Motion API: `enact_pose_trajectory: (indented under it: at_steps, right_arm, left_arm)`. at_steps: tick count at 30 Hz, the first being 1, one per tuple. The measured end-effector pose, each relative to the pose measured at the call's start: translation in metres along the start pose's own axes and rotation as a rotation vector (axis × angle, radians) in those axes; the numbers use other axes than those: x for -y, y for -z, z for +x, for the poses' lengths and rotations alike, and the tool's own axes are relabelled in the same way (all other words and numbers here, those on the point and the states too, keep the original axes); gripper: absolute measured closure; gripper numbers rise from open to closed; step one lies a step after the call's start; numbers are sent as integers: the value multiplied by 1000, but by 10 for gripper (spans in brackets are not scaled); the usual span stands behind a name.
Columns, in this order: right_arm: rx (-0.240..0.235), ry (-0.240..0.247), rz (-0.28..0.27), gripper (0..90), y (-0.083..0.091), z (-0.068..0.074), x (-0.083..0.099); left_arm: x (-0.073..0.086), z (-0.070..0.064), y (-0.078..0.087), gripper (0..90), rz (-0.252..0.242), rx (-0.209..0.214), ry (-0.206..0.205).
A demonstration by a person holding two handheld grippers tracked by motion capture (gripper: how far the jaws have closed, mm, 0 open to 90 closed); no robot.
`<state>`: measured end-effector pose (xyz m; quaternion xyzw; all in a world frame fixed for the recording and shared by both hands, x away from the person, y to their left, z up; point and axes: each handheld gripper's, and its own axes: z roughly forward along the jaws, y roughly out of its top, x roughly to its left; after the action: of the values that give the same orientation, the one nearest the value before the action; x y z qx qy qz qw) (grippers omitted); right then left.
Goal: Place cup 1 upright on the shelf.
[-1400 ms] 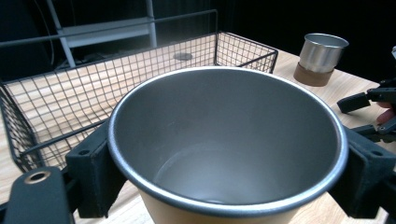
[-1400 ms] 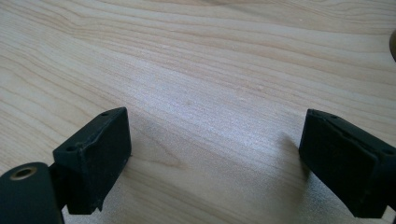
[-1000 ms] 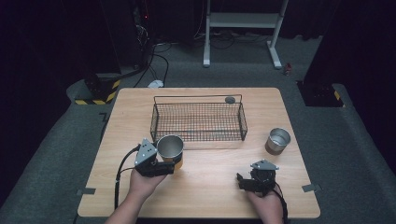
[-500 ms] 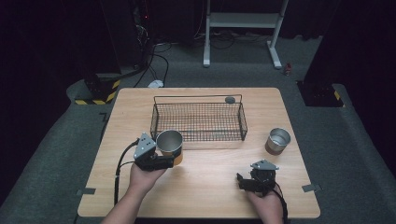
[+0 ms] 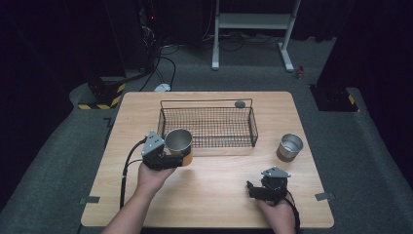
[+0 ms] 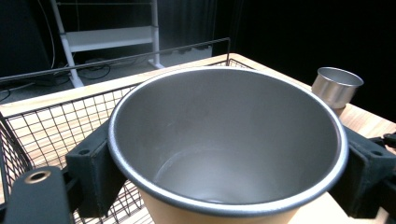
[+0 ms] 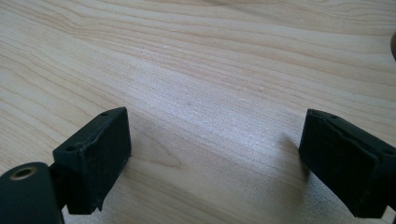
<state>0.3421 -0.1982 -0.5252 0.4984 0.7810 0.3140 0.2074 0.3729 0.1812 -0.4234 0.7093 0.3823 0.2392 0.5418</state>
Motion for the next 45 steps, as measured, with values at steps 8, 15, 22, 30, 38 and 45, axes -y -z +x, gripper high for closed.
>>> enact_pose_trajectory:
  at_steps: [8,15,22,30,38,45]
  right_arm:
    - [0,-1,1,90,0,0,0]
    - [0,0,0,90,0,0,0]
    - [0,0,0,90,0,0,0]
    - [0,0,0,90,0,0,0]
    - [0,0,0,90,0,0,0]
    - [1,1,0,90,0,0,0]
  left_arm:
    - [-6,3,-7,133,-1,-28,-1]
    - [-13,6,-13,133,-6,-42,7]
    - [-21,8,-20,134,-10,-55,-1]
    - [-29,12,-28,134,-3,-73,-12]
    - [-39,11,-37,134,-4,-84,-17]
    - [-47,14,-44,134,-7,-98,-22]
